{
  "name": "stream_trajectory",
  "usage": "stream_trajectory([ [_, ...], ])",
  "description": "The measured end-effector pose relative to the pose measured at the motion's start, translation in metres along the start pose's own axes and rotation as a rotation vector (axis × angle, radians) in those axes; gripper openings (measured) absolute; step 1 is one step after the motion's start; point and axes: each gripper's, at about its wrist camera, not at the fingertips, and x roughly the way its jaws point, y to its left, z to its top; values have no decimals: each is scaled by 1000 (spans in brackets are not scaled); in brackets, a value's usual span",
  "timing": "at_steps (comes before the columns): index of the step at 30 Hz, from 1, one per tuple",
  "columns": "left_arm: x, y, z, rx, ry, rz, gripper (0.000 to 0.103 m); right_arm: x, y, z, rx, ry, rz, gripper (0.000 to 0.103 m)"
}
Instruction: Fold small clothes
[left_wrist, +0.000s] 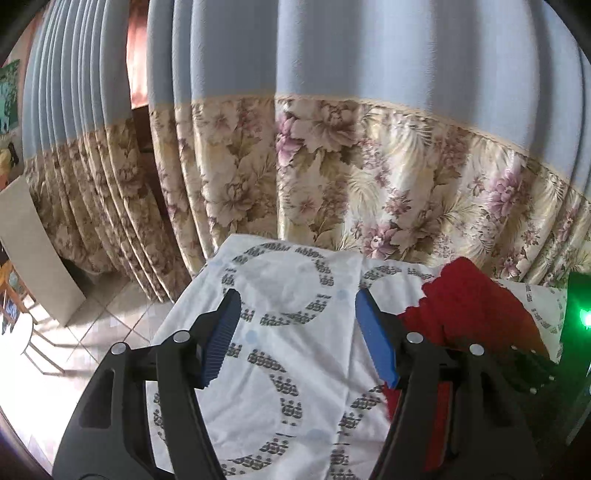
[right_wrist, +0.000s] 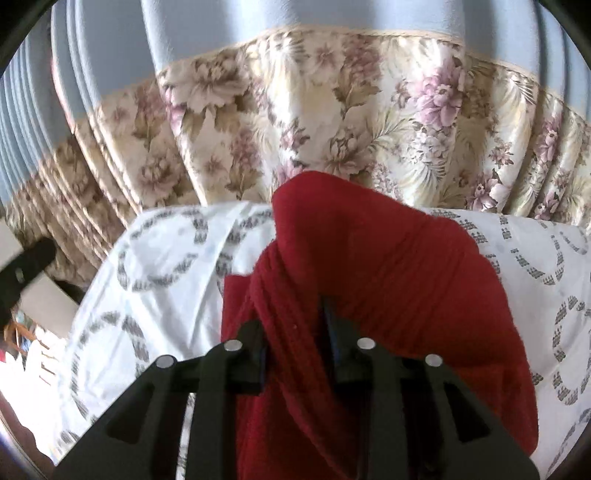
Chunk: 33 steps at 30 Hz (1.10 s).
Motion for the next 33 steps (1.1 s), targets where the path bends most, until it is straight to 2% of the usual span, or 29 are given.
stream_trajectory([
  [1, 0, 2, -1, -2, 3, 1, 65, -4, -2, -1, -1, -1, 22, 39],
  [2, 1, 4, -1, -4, 8, -3, 65, -15, -8, -1, 11, -7, 77, 51],
  [3, 0, 3, -2, -7, 14, -14, 65, -25, -11, -1, 17, -17, 107, 56],
  [4, -1, 3, -2, -12, 13, -23, 65, -38, -17, 0, 24, -40, 127, 59],
  [6, -6, -6, -4, -10, 19, -70, 66, -77, -42, 3, 44, -118, 160, 73],
  [9, -18, -33, -10, 33, 30, -156, 66, -120, -91, 6, 69, -208, 106, 76],
  [13, -37, -75, -25, 76, 50, -266, 67, -131, -146, 6, 70, -208, 16, 76],
  [16, -57, -112, -32, 126, 40, -308, 67, -125, -177, -4, 115, -171, 1, 76],
  [22, -74, -162, -45, 207, 44, -325, 70, -113, -200, -24, 137, -135, -10, 76],
  [27, -53, -183, -63, 242, 92, -270, 70, -106, -198, -34, 106, -112, -23, 75],
  [28, -47, -185, -66, 248, 102, -268, 60, -105, -198, -35, 103, -111, -24, 75],
  [29, -42, -187, -69, 257, 115, -272, 35, -105, -198, -35, 101, -111, -27, 75],
  [31, -34, -184, -74, 249, 141, -278, 9, -104, -197, -36, 96, -103, -22, 75],
  [33, -34, -179, -77, 266, 127, -278, 8, -105, -197, -37, 90, -102, -23, 76],
])
